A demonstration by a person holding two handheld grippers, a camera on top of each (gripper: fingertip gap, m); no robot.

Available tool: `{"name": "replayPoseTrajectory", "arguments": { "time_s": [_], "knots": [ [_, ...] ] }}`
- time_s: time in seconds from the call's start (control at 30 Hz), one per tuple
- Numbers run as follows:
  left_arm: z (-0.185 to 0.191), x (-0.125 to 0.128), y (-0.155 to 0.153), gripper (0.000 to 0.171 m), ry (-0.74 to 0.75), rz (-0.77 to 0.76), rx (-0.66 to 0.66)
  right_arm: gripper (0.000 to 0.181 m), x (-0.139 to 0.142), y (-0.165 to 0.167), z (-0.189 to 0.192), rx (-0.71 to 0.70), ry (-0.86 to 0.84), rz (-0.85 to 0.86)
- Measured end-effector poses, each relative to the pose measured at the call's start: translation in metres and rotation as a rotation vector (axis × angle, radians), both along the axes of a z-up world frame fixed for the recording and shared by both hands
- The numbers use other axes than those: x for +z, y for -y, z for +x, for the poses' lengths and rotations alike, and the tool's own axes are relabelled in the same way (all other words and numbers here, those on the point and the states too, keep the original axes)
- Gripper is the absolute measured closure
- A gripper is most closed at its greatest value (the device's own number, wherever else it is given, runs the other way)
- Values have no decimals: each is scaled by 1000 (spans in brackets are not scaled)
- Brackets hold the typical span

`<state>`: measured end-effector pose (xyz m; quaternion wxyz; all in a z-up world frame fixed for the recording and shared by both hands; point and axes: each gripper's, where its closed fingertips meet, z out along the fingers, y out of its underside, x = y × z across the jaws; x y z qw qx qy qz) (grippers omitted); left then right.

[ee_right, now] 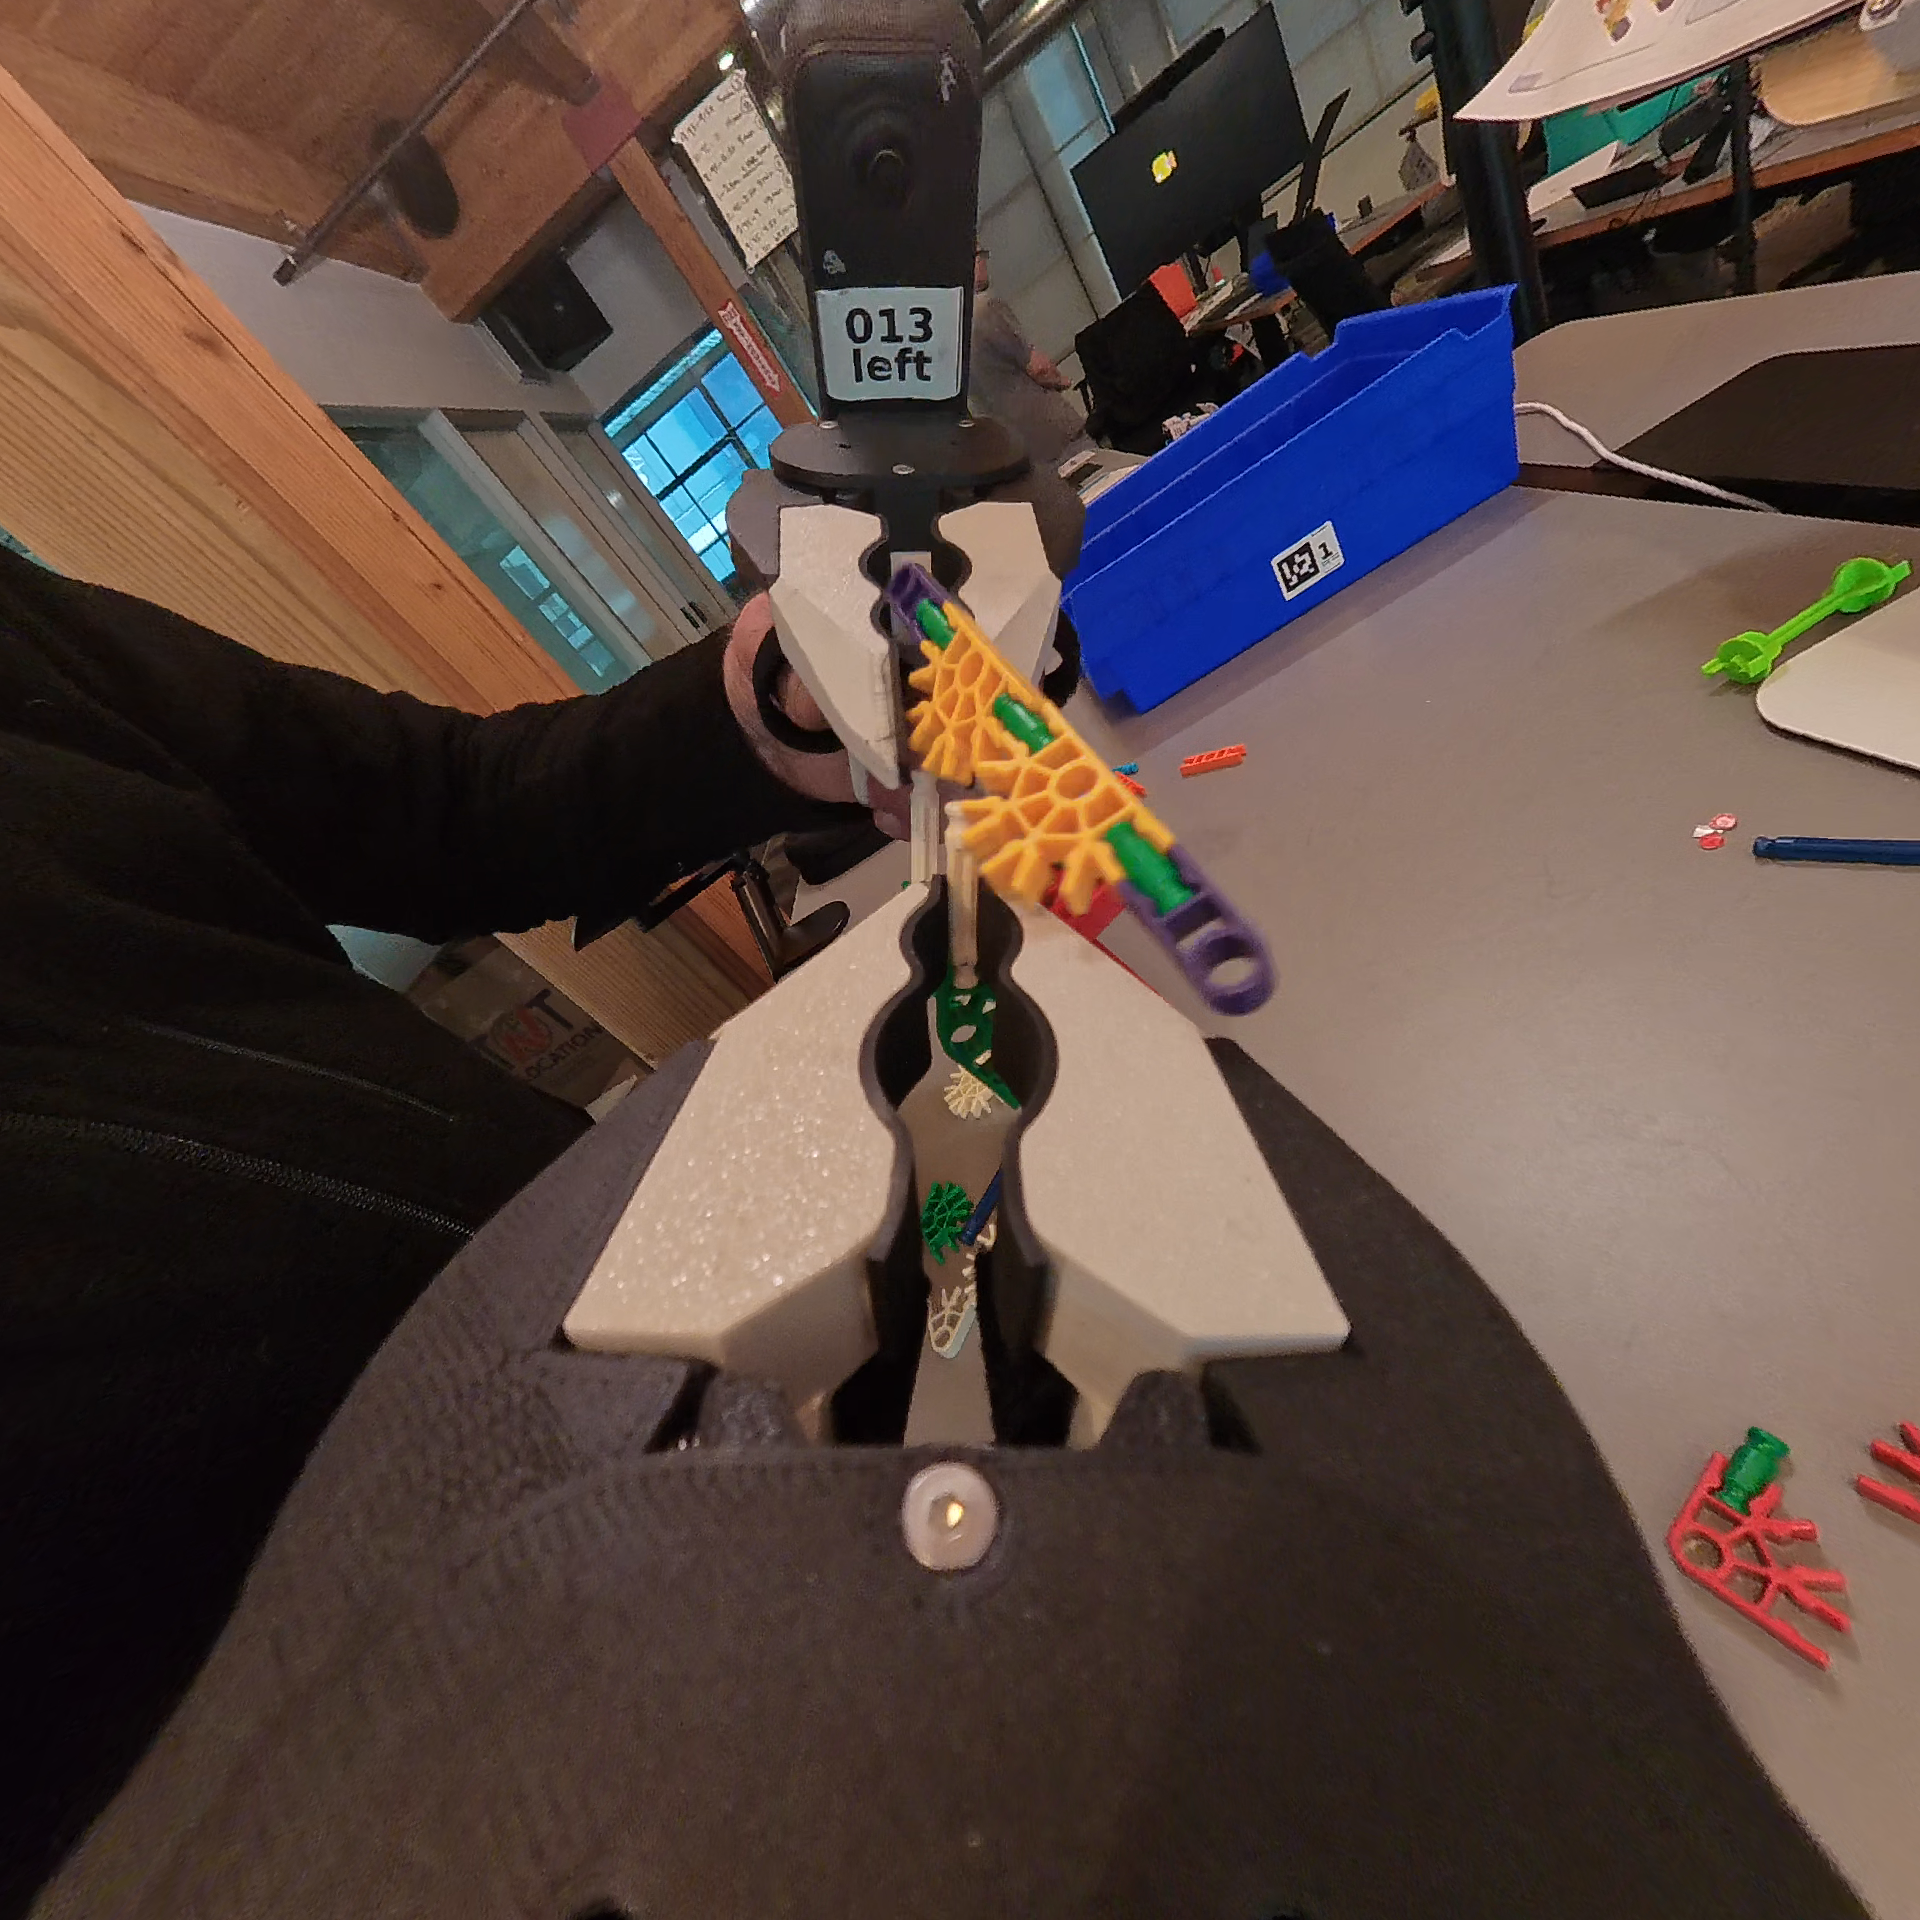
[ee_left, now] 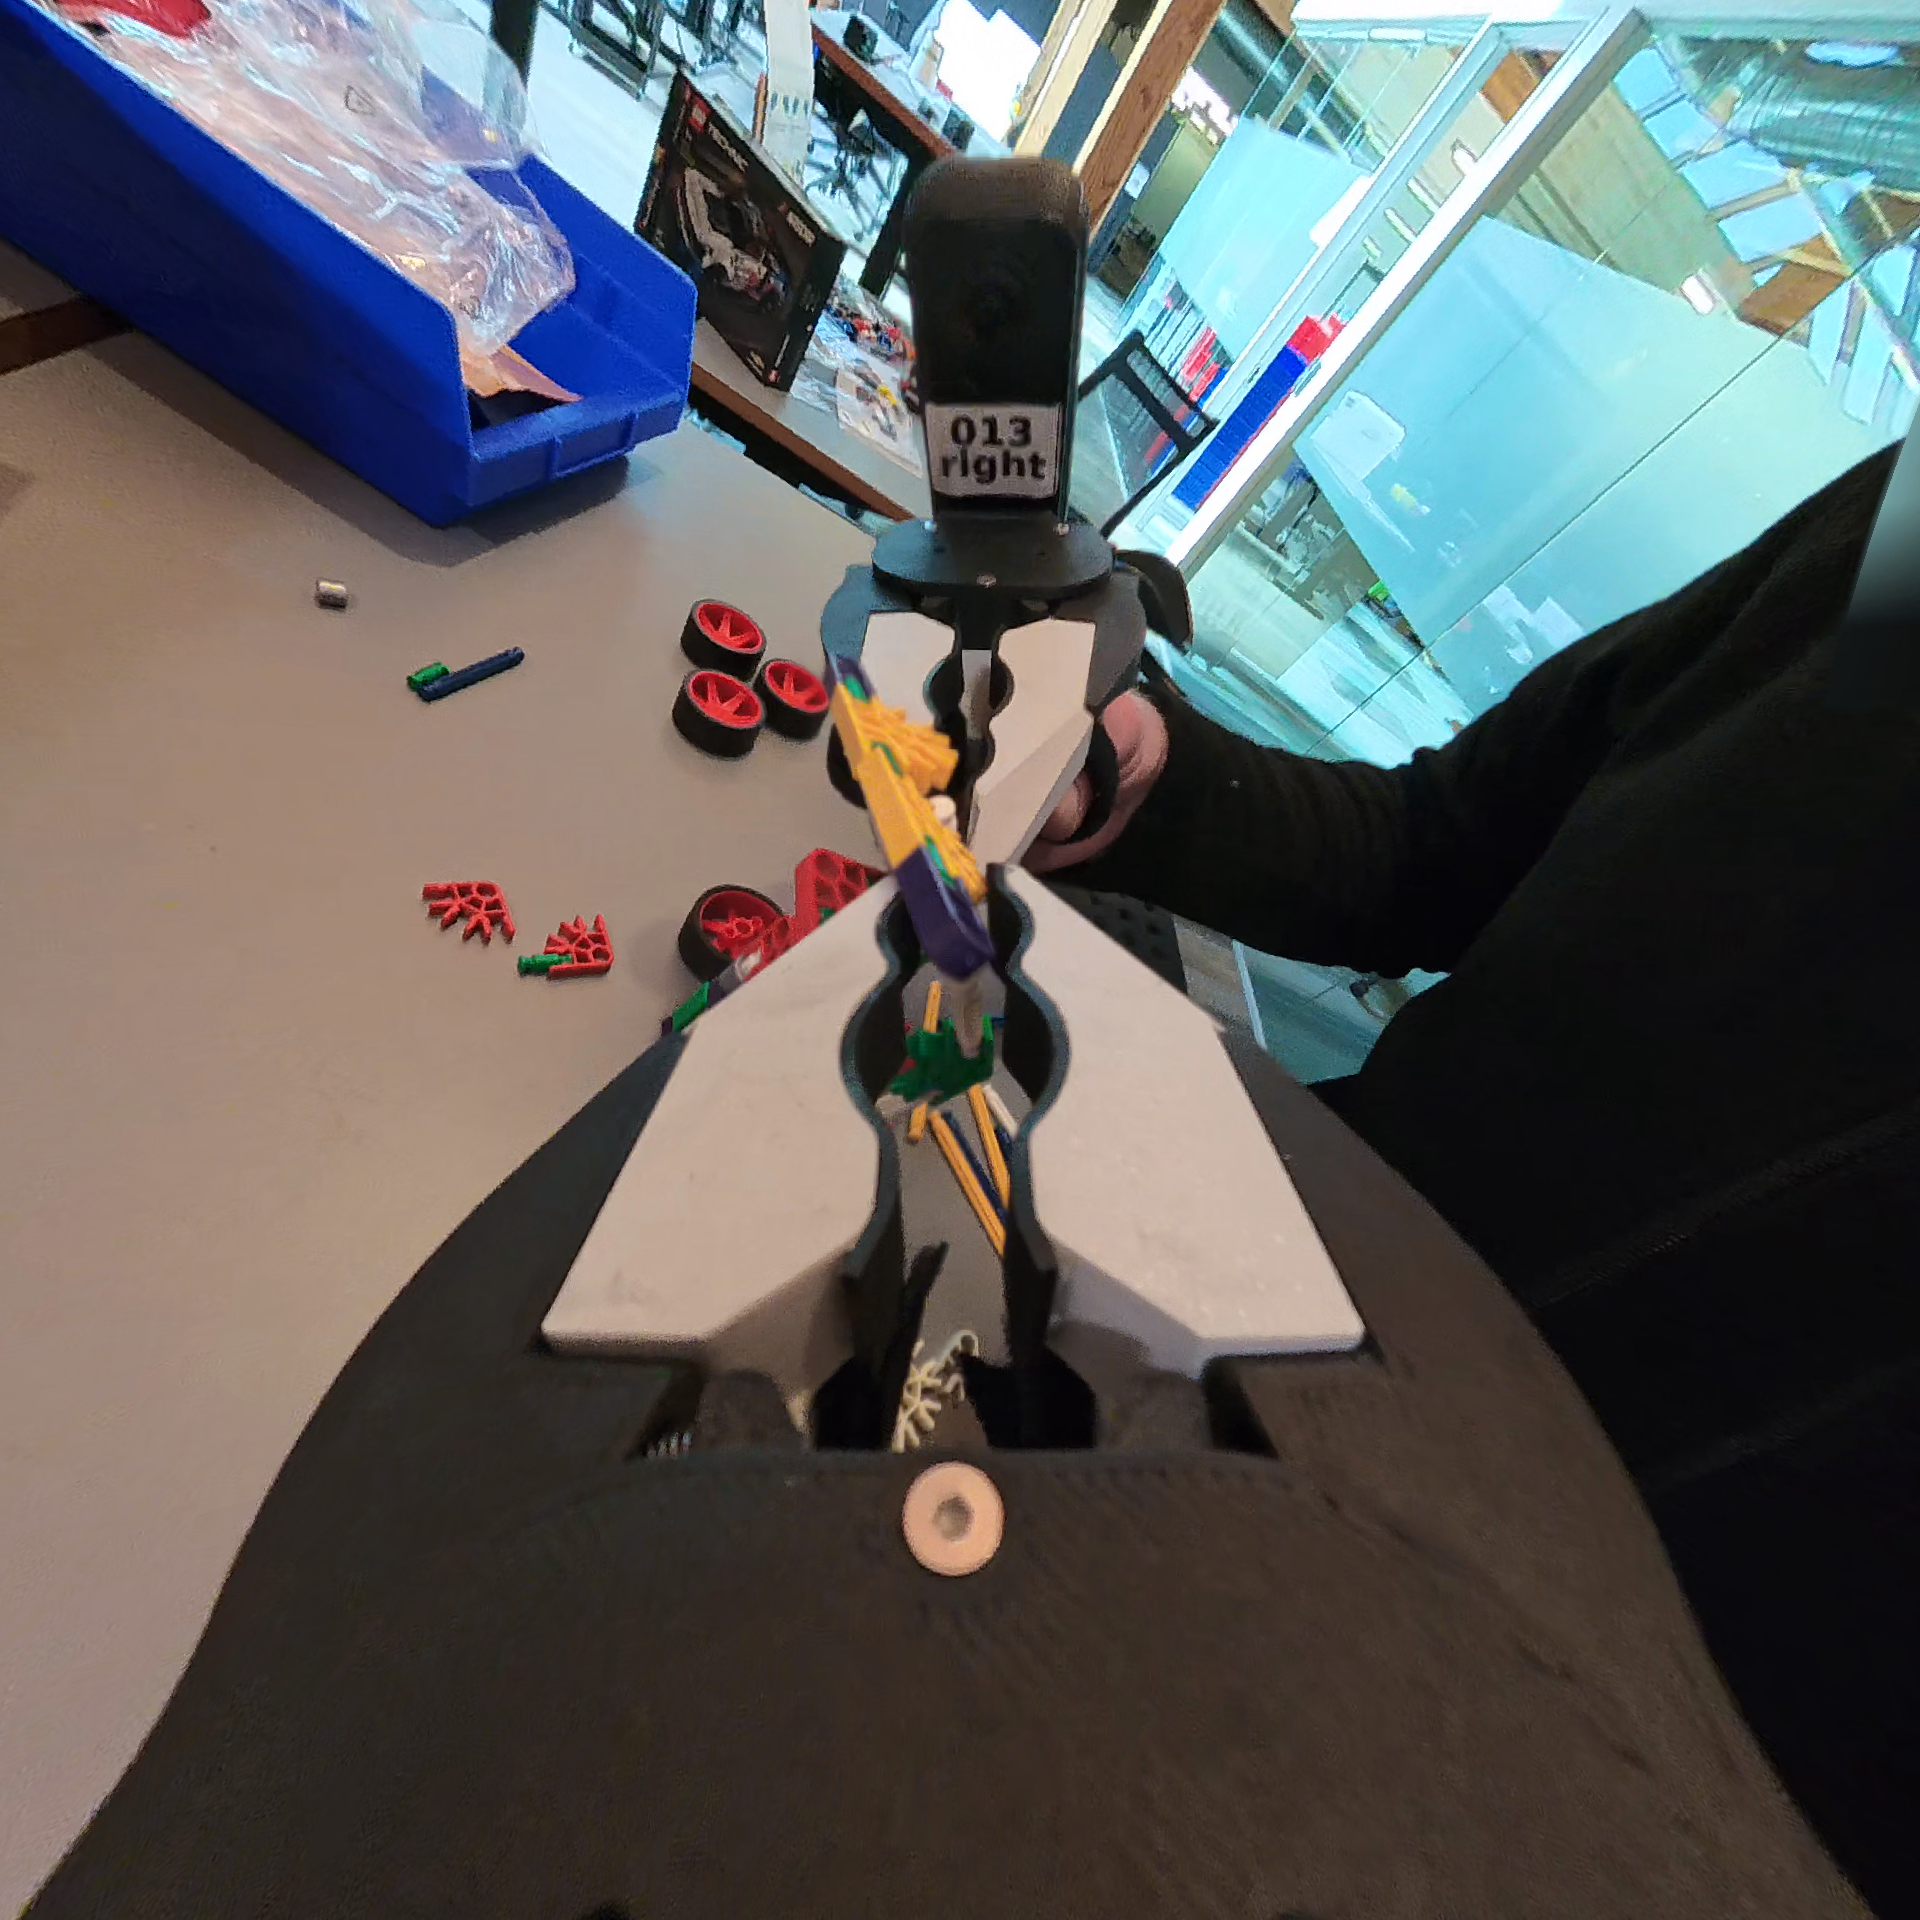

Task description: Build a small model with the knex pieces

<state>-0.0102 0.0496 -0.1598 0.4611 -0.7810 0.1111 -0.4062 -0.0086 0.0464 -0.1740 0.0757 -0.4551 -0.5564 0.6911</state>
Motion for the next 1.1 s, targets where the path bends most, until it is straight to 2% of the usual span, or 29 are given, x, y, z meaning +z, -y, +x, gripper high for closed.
{"name": "replayPoseTrajectory", "arguments": {
  "time_s": [0.4, 0.6, 0.87, 1.1],
  "knots": [
    [-12, 6, 0, 171, -8, 80, 94, 181, 0, -1, 6, -29, -56, -43],
    [-15, -1, 9, 170, -181, 111, 107, 181, 6, -1, 6, -17, -44, -159],
    [-15, -3, 13, 169, -50, 128, 196, 180, 7, 0, -1, -29, -10, -319],
    [-23, -4, 16, 170, 114, 189, 376, 179, 5, 1, -10, -40, 33, -393]
  ]
}}
